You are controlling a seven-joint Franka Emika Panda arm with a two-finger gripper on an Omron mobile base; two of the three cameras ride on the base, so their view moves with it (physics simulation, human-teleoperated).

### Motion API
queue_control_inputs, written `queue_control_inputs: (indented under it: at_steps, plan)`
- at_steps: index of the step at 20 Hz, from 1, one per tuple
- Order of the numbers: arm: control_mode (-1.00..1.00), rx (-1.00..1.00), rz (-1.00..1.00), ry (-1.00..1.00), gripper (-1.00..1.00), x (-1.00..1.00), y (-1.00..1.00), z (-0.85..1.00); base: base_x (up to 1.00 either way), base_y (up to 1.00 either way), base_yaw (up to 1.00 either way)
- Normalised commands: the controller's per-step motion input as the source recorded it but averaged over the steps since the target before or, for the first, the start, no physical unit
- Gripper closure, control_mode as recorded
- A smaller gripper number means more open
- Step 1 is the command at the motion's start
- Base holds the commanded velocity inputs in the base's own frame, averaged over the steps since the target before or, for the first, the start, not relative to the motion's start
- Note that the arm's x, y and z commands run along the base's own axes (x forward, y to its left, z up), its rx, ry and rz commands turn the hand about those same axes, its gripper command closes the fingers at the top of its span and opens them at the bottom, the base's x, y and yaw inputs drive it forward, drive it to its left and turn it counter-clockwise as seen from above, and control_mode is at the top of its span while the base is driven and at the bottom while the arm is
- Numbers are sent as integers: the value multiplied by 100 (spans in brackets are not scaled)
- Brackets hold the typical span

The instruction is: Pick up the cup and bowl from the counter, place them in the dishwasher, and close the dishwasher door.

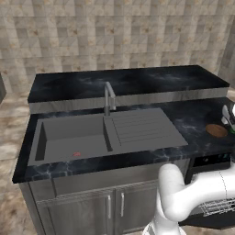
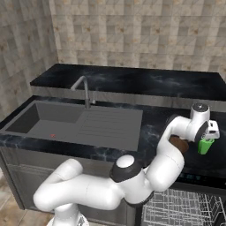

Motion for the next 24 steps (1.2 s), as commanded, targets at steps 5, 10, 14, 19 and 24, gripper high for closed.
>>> queue_control_inputs:
  at_steps: [5,10,14,19,24]
  plan:
    - [-100,0,1,1,-100,14,-2,-20,0,0,0]
    - [-100,0,2,0,-100,13,-9,-12,0,0,0]
    - [-100,0,0,0,-100,2,-16,-1,0,0,0]
    - [-100,1,0,0,-100,0,-10,14,0,0,0]
    - [-100,2,0,0,-100,0,-13,6,0,0,0]
